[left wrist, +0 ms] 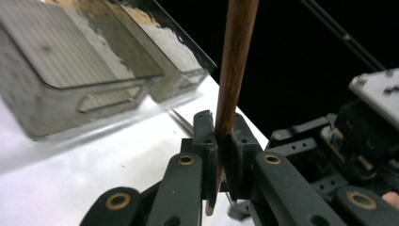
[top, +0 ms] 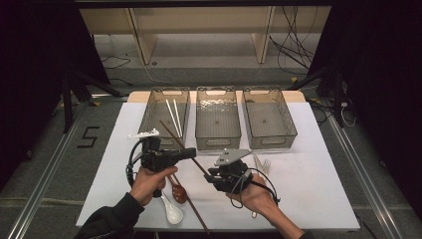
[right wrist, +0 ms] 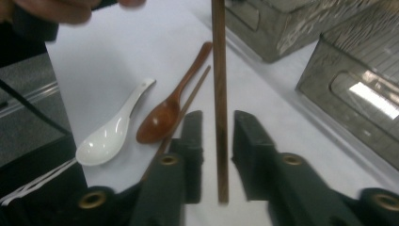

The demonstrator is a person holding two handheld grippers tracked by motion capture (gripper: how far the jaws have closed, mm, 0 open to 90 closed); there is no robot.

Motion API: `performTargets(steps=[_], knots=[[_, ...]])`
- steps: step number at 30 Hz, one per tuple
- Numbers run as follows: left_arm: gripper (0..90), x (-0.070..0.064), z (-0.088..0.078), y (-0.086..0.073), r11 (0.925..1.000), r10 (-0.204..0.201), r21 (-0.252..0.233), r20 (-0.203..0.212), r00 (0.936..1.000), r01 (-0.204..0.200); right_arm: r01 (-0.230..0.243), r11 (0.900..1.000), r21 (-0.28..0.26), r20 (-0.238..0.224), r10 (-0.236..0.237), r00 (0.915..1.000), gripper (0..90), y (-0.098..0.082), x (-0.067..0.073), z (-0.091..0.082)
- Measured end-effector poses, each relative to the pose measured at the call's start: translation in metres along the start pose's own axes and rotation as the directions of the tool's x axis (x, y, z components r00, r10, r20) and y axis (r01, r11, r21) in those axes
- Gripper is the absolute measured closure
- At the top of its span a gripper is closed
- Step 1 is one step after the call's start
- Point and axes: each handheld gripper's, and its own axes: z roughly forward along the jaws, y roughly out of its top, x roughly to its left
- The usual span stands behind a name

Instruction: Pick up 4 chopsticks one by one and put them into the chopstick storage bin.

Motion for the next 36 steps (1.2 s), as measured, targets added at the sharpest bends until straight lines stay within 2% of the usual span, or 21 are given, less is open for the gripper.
performTargets(steps=[4, 9, 13, 17, 24, 29, 36], knots=[[84.2, 0.004, -0.008, 0.008, 0.9997, 0.023, -0.007, -0.044, 0.9987, -0.023, -0.010, 1.000, -0.003, 0.000, 0.010, 0.9999, 64.2, -0.001, -0.003, -0.003], [84.2, 0.009, -0.018, 0.018, 0.9982, 0.059, -0.007, -0.101, 0.9932, -0.060, -0.031, 0.999, 0.018, 0.010, 0.031, 0.9995, 52.6, -0.002, -0.006, -0.006], [84.1, 0.012, -0.025, 0.028, 0.9976, 0.064, -0.019, -0.123, 0.9904, -0.066, -0.049, 0.998, 0.039, 0.014, 0.048, 0.9987, 43.7, -0.003, -0.008, -0.004], [84.1, 0.016, -0.032, 0.038, 0.9968, 0.068, -0.032, -0.148, 0.9866, -0.073, -0.062, 0.997, 0.046, 0.026, 0.061, 0.9978, 38.4, -0.004, -0.010, -0.004], [84.0, 0.024, -0.040, 0.057, 0.9973, 0.048, -0.047, -0.176, 0.9833, -0.057, -0.075, 0.996, 0.052, 0.034, 0.073, 0.9968, 34.7, -0.006, -0.012, -0.007], [83.9, 0.029, -0.044, 0.073, 0.9973, 0.052, -0.041, -0.195, 0.9793, -0.062, -0.085, 0.995, 0.048, 0.032, 0.084, 0.9960, 32.3, -0.008, -0.014, -0.010], [83.8, 0.041, -0.048, 0.094, 0.9977, 0.041, -0.041, -0.248, 0.9678, -0.053, -0.097, 0.994, 0.041, 0.039, 0.095, 0.9947, 30.0, -0.011, -0.016, -0.014]])
